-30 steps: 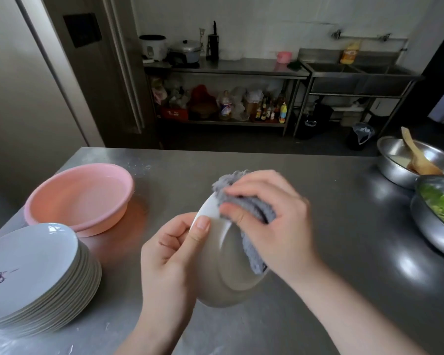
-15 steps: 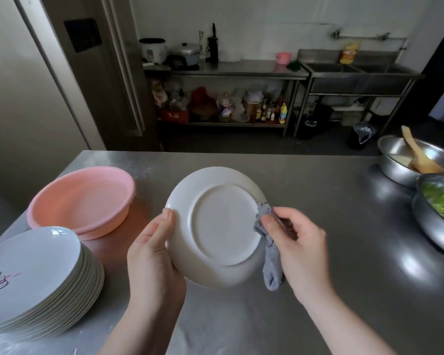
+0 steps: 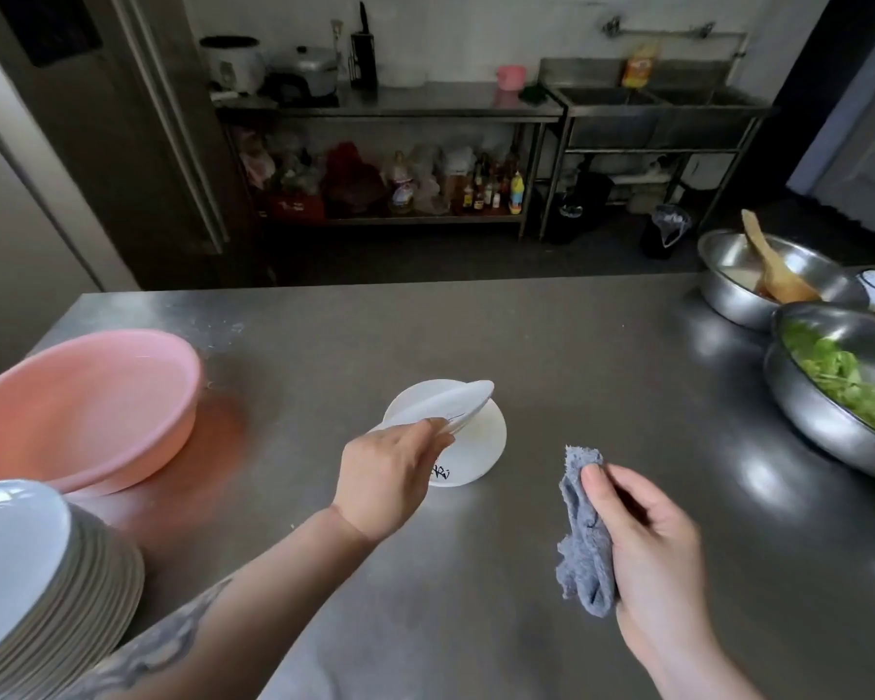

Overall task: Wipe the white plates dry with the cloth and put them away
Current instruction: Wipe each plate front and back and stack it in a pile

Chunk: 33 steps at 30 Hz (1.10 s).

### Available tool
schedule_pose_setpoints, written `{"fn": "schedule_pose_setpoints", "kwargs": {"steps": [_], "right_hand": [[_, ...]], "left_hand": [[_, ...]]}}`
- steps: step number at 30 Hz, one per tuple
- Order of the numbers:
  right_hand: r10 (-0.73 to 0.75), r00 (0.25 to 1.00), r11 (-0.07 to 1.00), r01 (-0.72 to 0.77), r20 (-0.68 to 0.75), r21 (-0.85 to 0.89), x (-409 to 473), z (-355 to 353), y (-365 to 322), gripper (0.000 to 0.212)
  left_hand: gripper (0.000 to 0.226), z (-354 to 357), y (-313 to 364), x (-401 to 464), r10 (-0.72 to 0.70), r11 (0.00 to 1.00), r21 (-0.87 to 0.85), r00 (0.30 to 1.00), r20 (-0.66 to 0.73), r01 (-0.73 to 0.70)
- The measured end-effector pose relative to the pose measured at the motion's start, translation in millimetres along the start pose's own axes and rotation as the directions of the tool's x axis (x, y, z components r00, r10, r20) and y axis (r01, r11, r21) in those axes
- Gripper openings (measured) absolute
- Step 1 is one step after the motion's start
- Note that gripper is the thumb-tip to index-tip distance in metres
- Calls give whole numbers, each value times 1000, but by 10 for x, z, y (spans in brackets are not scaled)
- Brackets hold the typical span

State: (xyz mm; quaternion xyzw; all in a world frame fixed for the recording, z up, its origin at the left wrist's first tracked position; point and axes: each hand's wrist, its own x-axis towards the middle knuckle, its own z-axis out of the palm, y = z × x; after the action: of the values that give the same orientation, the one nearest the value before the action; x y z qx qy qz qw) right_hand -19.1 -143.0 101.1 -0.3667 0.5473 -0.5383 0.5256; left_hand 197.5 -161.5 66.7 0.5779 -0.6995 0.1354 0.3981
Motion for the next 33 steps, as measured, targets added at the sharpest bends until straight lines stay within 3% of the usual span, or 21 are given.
{"fn": "schedule_pose_setpoints", "kwargs": {"steps": [4, 8, 14, 19, 23, 27, 33], "right_hand": [[7, 1000, 1000, -7, -24, -3, 146, 21, 11, 10], [13, 1000, 1000, -13, 4, -12, 272, 107, 25, 10], [37, 999, 999, -37, 16, -25, 395, 133, 80, 13], [52, 998, 998, -51, 27, -41, 484, 127, 174, 13], [65, 997, 996, -62, 43, -62, 508, 119, 225, 24], [89, 995, 994, -86, 43, -64, 524, 122, 280, 30], [124, 985, 992, -119, 123, -48, 481, 194, 291, 23]], "left_hand": [[5, 341, -204, 49, 192, 981, 12, 978, 86, -194], [36, 582, -330, 48, 249, 968, -21, 945, 212, -250], [34, 875, -486, -128, 289, 957, -104, 914, 283, -271], [37, 1046, -523, -330, 223, 974, -115, 897, 383, -193], [22, 1127, -532, -473, 154, 986, -124, 913, 377, -115], [29, 1131, -501, -553, 43, 992, -122, 910, 413, 8], [35, 979, -322, -508, -180, 964, -68, 821, 541, 256]]}}
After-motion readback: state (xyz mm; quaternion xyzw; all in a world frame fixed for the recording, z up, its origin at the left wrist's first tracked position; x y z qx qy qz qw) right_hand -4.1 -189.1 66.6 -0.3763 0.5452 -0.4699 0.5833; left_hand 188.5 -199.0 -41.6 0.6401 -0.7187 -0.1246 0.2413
